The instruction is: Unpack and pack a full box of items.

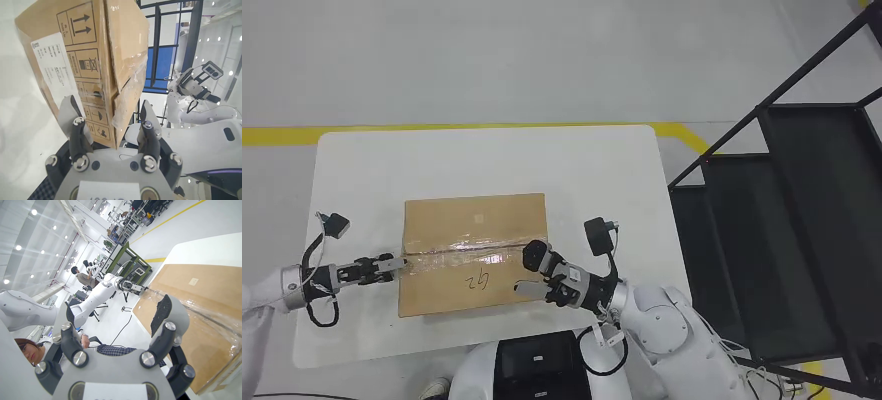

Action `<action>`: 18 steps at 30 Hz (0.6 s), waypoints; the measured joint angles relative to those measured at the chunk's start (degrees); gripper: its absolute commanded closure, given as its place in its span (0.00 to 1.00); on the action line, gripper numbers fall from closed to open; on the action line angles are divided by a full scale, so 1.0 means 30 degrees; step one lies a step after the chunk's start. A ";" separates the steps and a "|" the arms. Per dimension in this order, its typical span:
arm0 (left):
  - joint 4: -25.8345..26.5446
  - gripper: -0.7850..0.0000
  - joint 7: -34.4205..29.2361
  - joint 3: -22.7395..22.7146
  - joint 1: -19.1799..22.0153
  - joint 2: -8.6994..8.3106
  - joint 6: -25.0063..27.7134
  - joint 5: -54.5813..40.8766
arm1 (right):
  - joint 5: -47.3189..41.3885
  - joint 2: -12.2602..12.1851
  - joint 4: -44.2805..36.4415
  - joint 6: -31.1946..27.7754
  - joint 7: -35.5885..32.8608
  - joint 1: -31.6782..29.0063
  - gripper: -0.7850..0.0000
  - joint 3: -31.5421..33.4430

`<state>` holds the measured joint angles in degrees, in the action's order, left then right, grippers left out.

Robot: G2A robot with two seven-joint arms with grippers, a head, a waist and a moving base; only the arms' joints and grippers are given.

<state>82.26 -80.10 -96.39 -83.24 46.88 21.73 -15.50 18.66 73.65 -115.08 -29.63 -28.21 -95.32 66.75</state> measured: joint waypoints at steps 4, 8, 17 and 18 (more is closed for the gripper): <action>0.0522 0.37 -0.0282 -0.0741 -0.0676 -0.0114 0.0082 -0.0751 | 0.0200 -0.0051 -0.0021 0.0048 0.0181 0.0037 0.00 -0.0203; 0.0996 0.99 -0.0408 -0.0777 -0.1020 -0.0154 0.0075 -0.1126 | 0.0252 -0.0119 0.0046 0.0061 0.0412 0.0026 0.00 -0.0265; 0.1171 1.00 -0.0283 -0.0166 -0.0610 -0.0195 0.0028 -0.1084 | 0.0126 -0.0317 0.0218 -0.0148 0.0808 -0.0235 0.00 -0.0042; 0.1211 1.00 -0.0404 -0.0158 -0.0597 -0.0210 0.0031 -0.1140 | 0.0099 -0.0337 0.0214 -0.0178 0.0830 -0.0263 0.00 -0.0018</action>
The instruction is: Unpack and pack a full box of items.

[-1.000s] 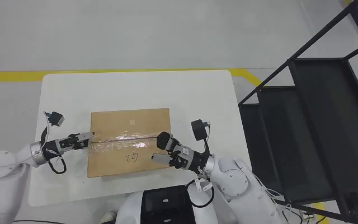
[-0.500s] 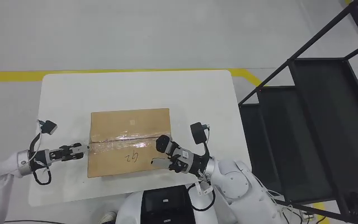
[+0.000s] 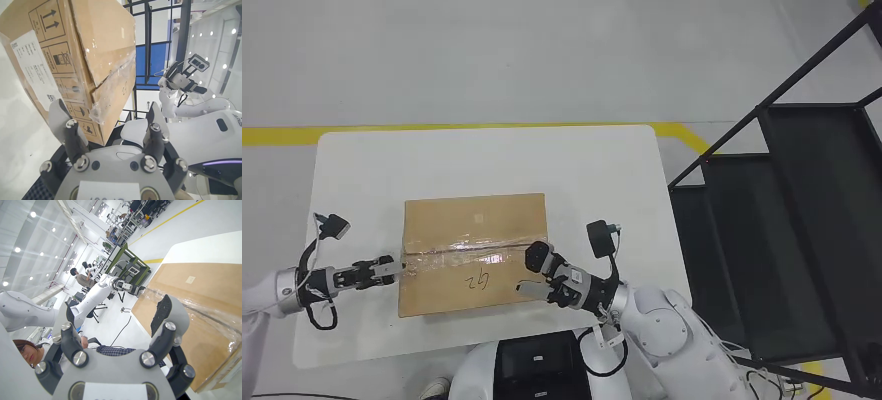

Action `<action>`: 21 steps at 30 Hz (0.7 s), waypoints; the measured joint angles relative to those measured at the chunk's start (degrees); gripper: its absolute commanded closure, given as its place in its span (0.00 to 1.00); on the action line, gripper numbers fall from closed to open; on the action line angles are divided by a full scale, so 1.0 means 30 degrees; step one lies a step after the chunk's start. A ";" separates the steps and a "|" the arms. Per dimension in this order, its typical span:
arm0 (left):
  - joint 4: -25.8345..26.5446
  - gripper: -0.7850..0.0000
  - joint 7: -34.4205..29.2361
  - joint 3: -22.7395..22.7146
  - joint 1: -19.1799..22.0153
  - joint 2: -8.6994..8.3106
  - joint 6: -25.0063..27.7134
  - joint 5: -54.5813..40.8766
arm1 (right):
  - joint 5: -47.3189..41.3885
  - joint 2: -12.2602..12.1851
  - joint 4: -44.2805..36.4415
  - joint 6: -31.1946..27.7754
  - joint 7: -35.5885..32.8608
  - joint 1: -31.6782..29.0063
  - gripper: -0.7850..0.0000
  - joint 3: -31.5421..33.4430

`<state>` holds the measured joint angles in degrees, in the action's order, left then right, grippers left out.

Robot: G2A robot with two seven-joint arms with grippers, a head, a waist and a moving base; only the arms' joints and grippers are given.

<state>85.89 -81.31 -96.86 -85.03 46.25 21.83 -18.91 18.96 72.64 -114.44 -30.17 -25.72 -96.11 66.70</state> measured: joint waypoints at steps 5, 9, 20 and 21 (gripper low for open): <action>0.0058 1.00 -0.0493 -0.0228 -0.0025 -0.0122 -0.0100 -0.0321 | -0.0081 -0.0094 0.0076 -0.0105 0.0104 -0.0037 0.00 -0.0019; 0.0329 1.00 -0.0570 -0.0202 -0.0119 -0.0207 -0.0189 -0.0321 | -0.0138 -0.0136 0.0222 -0.0110 0.0144 0.0156 0.00 -0.0166; 0.1100 1.00 -0.0757 -0.0047 -0.0259 -0.0529 -0.0375 -0.0059 | -0.0204 -0.0298 0.0480 -0.0063 0.0372 0.0267 0.00 -0.0279; 0.1095 1.00 -0.0721 -0.0008 -0.0223 -0.0557 -0.0338 0.0159 | -0.0210 -0.0311 0.0503 -0.0062 0.0400 0.0259 0.00 -0.0282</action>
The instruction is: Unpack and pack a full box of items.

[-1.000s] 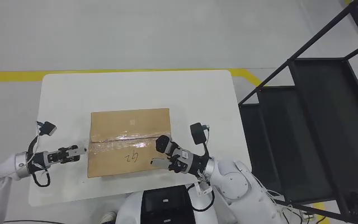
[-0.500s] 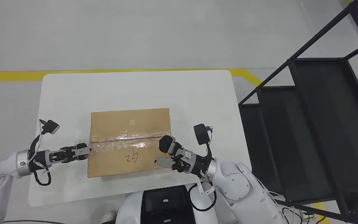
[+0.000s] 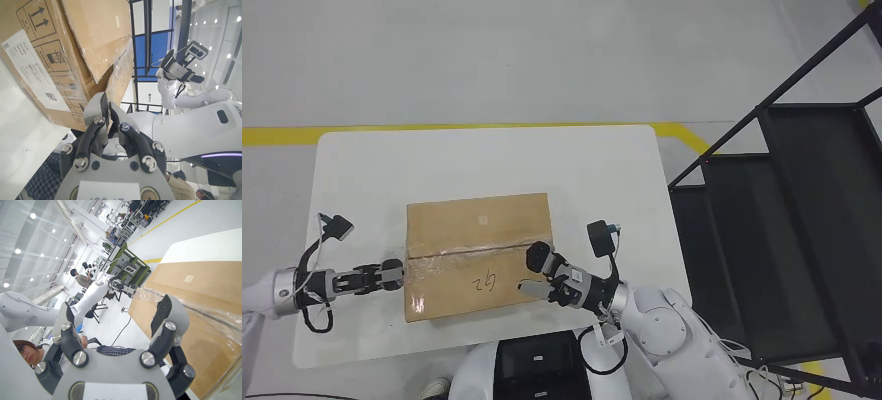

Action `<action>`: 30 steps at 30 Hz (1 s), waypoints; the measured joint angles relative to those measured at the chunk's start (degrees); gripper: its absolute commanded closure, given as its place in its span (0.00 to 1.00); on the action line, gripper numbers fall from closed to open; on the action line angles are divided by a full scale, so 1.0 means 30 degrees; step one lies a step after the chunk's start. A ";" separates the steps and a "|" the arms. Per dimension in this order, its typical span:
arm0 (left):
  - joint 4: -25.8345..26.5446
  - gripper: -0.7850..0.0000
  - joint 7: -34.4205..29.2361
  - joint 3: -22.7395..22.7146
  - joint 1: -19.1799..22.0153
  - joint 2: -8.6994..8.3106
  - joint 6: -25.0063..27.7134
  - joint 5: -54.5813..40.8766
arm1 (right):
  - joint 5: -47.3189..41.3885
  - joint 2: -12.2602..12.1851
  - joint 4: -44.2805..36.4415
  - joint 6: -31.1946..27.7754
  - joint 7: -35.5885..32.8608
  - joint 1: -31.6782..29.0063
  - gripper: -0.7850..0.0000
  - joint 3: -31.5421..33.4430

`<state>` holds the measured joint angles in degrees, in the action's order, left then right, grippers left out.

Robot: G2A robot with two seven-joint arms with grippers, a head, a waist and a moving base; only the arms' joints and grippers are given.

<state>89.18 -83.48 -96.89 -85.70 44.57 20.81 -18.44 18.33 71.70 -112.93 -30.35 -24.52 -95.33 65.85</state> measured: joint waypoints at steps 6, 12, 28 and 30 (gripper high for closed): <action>-0.0336 1.00 0.0394 0.0228 0.0198 -0.0134 0.0391 0.1303 | -0.0014 -0.0089 0.0086 0.0063 0.0137 -0.0030 0.00 -0.0016; -0.0052 1.00 0.0057 0.0125 0.0101 -0.0336 0.0060 0.1004 | 0.0068 -0.0141 0.0139 0.0266 0.0218 0.0125 0.00 -0.0245; 0.0756 1.00 -0.0288 0.0241 -0.0071 -0.1075 -0.0286 0.0291 | -0.0001 -0.0290 0.0387 0.0541 0.0501 0.0438 0.00 -0.0554; 0.0857 1.00 -0.0286 0.0379 -0.0076 -0.1163 -0.0284 0.0112 | -0.0030 -0.0312 0.0403 0.0529 0.0556 0.0445 0.00 -0.0564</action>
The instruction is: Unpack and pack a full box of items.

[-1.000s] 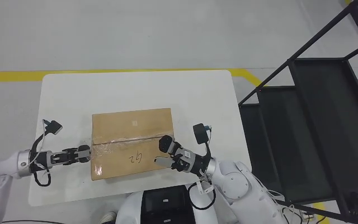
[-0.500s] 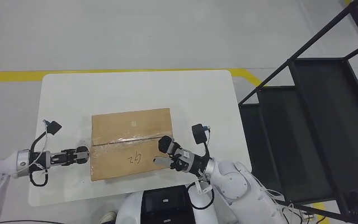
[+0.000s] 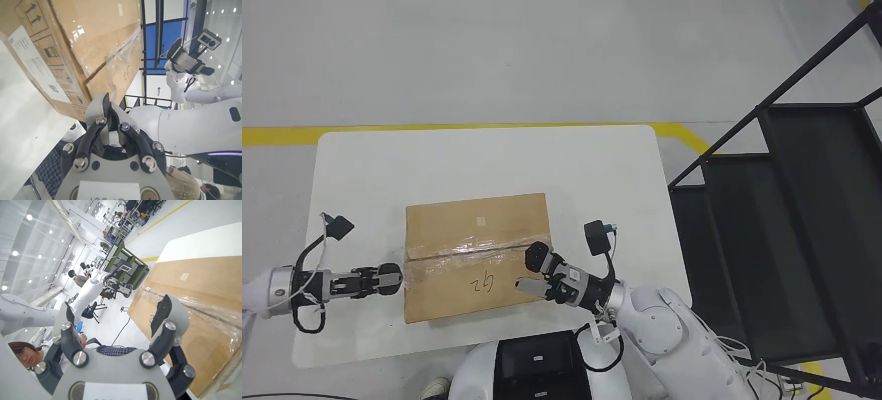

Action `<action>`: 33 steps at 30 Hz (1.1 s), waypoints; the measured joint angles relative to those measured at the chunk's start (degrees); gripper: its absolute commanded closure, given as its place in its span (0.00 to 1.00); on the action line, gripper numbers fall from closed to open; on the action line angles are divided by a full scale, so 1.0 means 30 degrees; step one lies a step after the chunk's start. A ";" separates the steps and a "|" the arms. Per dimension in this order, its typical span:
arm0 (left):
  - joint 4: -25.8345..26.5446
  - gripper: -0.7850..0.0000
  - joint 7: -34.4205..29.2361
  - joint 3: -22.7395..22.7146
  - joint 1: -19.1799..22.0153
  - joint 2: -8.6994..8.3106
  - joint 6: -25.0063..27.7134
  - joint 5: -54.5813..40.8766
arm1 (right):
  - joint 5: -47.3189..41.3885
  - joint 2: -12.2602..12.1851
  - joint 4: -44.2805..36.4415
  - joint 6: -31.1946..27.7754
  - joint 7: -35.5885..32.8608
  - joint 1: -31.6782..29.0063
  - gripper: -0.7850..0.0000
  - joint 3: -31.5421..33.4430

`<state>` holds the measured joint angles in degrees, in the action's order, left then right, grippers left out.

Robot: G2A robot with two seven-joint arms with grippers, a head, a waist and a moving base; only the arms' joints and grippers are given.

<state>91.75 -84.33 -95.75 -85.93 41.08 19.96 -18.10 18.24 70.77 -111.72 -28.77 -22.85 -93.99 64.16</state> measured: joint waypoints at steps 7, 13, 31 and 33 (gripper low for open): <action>-0.0816 1.00 0.0735 0.0137 0.0439 -0.0059 0.0614 -0.1613 | -0.0088 -0.0083 0.0130 -0.0057 0.0118 0.0027 0.00 0.0021; -0.0974 1.00 0.1311 0.0451 0.0905 0.0050 0.0642 -0.2971 | -0.0090 -0.0139 0.0237 -0.0160 0.0299 0.0021 0.00 -0.0049; -0.1499 0.00 0.2454 0.0457 0.0715 -0.0011 0.1116 -0.0421 | 0.0242 -0.0312 0.0070 -0.0302 -0.1078 0.0662 0.00 -0.0997; -0.1505 0.00 0.2307 0.0445 0.0583 -0.0051 0.1003 0.0103 | 0.0285 -0.0316 0.0093 -0.0208 -0.1092 0.0788 0.00 -0.1117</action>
<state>87.23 -77.41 -94.42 -84.18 40.93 22.97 -17.79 19.09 69.82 -111.44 -29.39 -26.12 -91.63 60.81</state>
